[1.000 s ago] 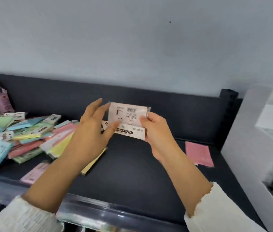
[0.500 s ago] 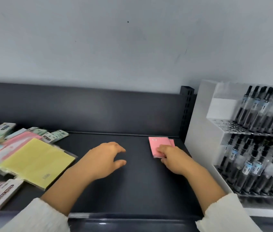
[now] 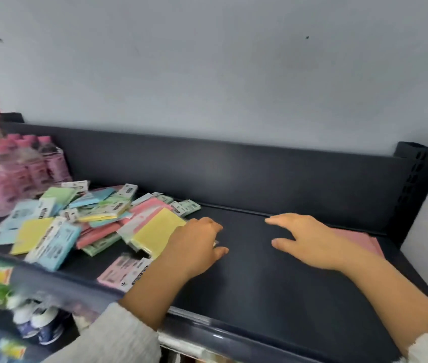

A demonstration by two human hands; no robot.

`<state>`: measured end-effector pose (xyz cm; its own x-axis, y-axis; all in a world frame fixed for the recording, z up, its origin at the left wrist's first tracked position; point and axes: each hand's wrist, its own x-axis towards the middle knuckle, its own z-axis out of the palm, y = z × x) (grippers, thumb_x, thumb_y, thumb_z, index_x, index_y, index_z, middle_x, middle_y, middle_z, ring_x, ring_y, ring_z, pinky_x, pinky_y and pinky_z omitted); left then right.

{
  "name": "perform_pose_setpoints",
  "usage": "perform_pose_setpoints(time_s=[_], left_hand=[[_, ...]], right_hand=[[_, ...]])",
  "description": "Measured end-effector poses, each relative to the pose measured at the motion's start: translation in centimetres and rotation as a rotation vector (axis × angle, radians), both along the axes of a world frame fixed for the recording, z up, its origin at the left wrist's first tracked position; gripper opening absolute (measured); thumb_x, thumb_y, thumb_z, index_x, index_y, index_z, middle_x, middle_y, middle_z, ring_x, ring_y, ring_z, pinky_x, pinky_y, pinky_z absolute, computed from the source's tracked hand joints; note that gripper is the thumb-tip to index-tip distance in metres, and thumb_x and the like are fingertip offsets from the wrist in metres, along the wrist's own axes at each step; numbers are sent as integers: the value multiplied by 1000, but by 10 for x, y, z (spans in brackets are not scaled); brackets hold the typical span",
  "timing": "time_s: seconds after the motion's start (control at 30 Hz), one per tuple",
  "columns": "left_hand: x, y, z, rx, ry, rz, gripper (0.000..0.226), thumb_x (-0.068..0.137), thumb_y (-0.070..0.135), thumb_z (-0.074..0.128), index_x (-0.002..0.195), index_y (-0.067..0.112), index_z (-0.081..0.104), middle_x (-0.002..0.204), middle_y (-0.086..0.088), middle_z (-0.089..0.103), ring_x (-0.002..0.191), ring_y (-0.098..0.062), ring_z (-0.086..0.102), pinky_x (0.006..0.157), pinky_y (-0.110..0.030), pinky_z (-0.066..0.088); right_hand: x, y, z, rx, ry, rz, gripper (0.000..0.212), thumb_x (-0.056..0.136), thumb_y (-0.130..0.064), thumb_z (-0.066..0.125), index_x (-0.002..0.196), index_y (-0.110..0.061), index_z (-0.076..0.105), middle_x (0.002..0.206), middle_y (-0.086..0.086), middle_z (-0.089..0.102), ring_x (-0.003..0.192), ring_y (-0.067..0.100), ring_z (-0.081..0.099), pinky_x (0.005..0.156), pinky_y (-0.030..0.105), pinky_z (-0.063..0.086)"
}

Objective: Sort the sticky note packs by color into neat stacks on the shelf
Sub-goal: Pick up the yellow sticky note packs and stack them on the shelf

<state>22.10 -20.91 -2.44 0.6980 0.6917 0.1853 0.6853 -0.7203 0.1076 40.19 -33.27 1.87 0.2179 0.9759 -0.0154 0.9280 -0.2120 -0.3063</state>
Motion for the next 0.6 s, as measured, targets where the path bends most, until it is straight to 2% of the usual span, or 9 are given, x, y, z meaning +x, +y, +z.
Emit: perform_pose_setpoints(time_s=[0.1,0.2,0.33,0.4,0.5,0.6], left_hand=[[-40,15,3,41,50,238,60,89,55,50,137,19,41,142,-2,43,128,-24,40,102,-40,41],[-72,27,3,0,38,364,65,89,57,48,138,15,39,140,-7,45,128,-26,40,102,-40,39],[-90,36,-3,-80,21,388,74,85,59,53,141,15,35,148,-6,34,136,-27,28,108,-43,32],[-92,37,-4,-106,-8,416,79,82,60,56,143,16,31,151,-7,28,137,-29,25,108,-44,31],[-94,44,-7,-197,-98,417,85,78,56,65,143,15,30,146,-9,33,134,-29,32,106,-41,33],[-95,50,-6,-299,-237,432,93,72,47,76,145,13,29,145,-10,35,131,-26,37,104,-37,35]], right_hand=[[-33,38,-10,0,119,96,54,94,-39,51,144,-30,34,148,-10,37,129,8,41,107,26,34],[-60,75,-26,-24,191,124,66,91,-41,56,147,-21,27,149,-2,37,133,13,39,108,26,33],[-82,106,-39,-97,325,63,95,81,-46,67,151,-15,12,156,2,23,141,19,27,109,29,27],[-88,114,-45,-118,357,36,104,75,-47,73,151,-16,8,155,3,24,141,21,26,110,31,28],[-93,119,-54,-69,343,0,113,66,-42,82,150,-21,10,150,5,32,138,23,29,110,37,32],[-94,119,-56,-4,349,-28,116,61,-37,86,149,-24,12,146,5,32,134,24,34,106,36,36]])
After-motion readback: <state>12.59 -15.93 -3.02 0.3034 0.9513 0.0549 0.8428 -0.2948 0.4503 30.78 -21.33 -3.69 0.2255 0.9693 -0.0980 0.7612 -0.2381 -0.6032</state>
